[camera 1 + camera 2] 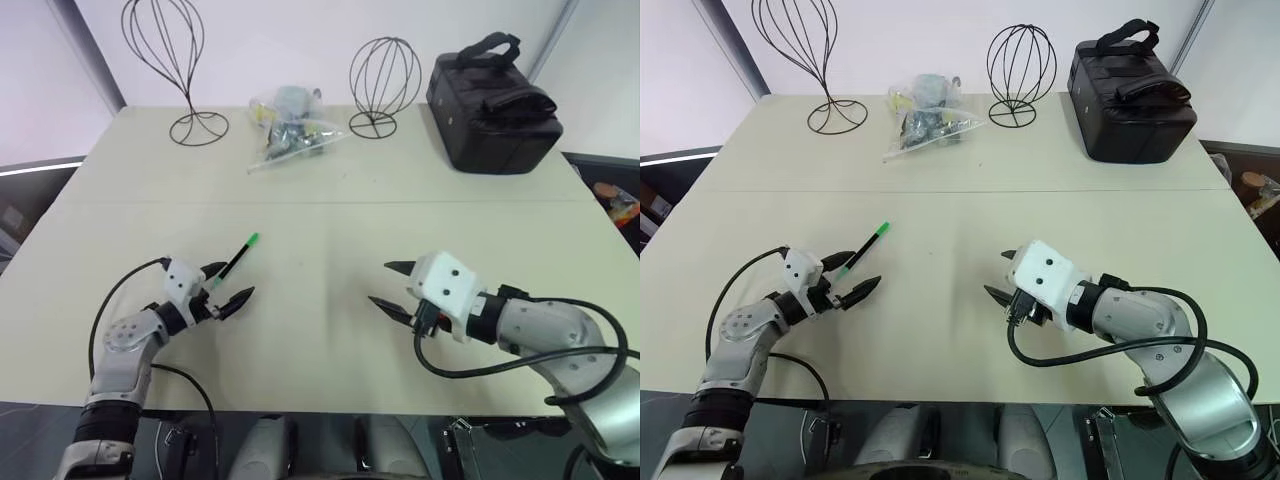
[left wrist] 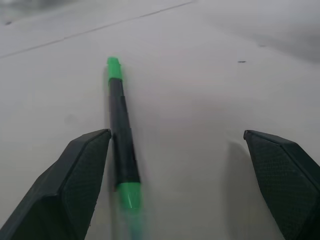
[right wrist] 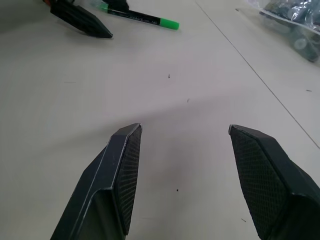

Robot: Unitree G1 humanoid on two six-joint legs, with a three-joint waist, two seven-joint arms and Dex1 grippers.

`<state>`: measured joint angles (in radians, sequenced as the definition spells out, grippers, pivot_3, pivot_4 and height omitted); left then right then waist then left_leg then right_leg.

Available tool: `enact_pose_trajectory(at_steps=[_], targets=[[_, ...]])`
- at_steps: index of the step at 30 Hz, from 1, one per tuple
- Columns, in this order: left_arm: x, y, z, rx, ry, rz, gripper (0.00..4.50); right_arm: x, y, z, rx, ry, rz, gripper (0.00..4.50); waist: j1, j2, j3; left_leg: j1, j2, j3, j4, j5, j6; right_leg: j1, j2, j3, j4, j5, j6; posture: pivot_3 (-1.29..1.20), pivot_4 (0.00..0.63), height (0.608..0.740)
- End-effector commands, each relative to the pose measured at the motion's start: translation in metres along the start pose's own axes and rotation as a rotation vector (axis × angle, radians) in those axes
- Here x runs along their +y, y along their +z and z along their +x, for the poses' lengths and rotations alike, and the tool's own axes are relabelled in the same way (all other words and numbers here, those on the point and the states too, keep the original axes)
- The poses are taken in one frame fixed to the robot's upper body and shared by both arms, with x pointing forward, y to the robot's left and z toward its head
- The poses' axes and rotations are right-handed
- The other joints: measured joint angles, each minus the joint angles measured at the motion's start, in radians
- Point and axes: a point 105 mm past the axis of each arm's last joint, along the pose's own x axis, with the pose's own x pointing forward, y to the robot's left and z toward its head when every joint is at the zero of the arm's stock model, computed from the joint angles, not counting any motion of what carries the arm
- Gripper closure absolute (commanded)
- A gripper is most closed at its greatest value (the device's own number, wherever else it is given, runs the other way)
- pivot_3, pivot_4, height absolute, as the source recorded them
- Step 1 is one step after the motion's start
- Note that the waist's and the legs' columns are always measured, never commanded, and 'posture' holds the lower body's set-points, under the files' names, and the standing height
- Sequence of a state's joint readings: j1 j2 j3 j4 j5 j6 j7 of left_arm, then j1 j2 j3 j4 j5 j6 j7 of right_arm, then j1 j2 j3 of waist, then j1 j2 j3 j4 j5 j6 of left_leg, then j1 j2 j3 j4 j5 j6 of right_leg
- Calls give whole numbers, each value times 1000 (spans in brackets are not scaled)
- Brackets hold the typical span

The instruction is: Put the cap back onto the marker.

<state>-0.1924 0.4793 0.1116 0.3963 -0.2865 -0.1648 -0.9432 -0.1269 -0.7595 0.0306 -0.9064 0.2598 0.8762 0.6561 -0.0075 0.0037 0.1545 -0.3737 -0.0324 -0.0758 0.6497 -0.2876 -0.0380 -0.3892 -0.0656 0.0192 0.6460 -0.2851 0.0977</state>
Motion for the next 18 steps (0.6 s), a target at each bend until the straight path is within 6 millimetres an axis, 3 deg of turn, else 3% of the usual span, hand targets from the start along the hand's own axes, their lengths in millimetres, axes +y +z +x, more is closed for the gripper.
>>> enact_pose_trajectory(at_steps=[1, 4, 6, 8, 10, 18], targets=[[14, 7, -7, -27, -37, 26, 38, -1, 8, -1, -32, 12, -33, 1676, -1, -1, 1, 0, 0, 0, 0, 0, 0, 0, 0, 0, 0, 0, 0, 0, 150, 740], [12, 11, -5, -60, -69, 36, 38, -2, 7, -2, -29, 21, -39, 1676, -6, -3, 2, -1, 1, -1, 0, 0, 0, -1, 1, 0, 0, 0, 0, 0, 150, 740], [4, 75, 17, -135, -104, 93, 38, -3, 7, -2, -29, 22, -42, 1676, -6, -10, 8, -2, 1, 0, 0, 0, 0, -2, 1, 0, 0, 0, 0, 0, 150, 740], [-9, 110, 25, -158, -136, 117, 38, -4, 7, -2, -28, 24, -45, 1676, 2, -18, 12, -10, 1, -3, 2, 0, 0, -7, 0, -1, 1, 1, 0, 0, 150, 740], [-11, 120, 26, -153, -151, 102, 38, -4, 7, -2, -29, 28, -48, 1676, 3, -17, 11, -19, 1, -6, 7, 1, -1, -12, 0, -4, 2, 1, 0, 0, 150, 740], [-22, 135, 20, -107, -300, 121, 38, -5, 6, -3, -24, 40, -53, 1676, -6, -16, 13, -17, 1, -3, 3, 1, -1, -14, 2, -2, 2, 1, -1, 0, 150, 740]])
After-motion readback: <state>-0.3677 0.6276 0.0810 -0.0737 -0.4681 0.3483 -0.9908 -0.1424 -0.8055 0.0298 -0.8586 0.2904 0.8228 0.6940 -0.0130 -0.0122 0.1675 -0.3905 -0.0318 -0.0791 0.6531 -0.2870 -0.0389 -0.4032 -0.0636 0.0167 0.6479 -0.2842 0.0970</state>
